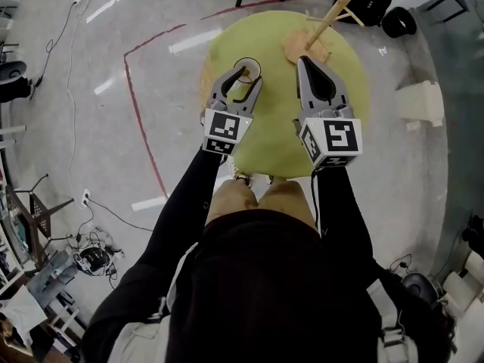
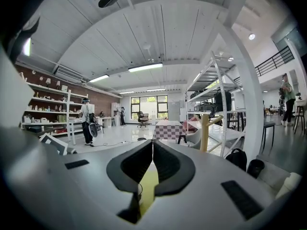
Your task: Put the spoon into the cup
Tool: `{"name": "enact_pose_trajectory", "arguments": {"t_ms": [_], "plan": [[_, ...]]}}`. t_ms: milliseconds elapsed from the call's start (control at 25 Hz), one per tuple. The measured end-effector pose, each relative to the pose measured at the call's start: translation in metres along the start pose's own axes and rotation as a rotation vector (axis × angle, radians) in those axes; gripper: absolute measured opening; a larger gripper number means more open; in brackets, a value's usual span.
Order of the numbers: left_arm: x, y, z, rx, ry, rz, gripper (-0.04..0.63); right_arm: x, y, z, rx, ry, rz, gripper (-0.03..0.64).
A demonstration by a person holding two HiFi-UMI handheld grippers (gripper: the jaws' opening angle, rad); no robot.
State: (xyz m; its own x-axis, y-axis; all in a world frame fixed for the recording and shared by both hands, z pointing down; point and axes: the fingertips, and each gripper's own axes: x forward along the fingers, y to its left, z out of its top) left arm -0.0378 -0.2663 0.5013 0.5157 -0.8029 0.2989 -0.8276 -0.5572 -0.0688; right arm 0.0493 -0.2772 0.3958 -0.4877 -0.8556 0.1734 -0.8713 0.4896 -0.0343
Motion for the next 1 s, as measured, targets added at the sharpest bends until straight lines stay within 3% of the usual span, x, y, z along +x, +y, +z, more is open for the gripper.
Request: {"name": "enact_pose_trajectory", "arguments": {"t_ms": [280,1000], "plan": [[0.0,0.002,0.031,0.035,-0.037,0.001,0.17,-0.001,-0.004,0.016,-0.004,-0.03,0.0,0.028],[-0.036,0.021,0.121,0.012,-0.138,0.1,0.169,-0.015,-0.009,0.041,-0.052,-0.081,0.042,0.028]]}}
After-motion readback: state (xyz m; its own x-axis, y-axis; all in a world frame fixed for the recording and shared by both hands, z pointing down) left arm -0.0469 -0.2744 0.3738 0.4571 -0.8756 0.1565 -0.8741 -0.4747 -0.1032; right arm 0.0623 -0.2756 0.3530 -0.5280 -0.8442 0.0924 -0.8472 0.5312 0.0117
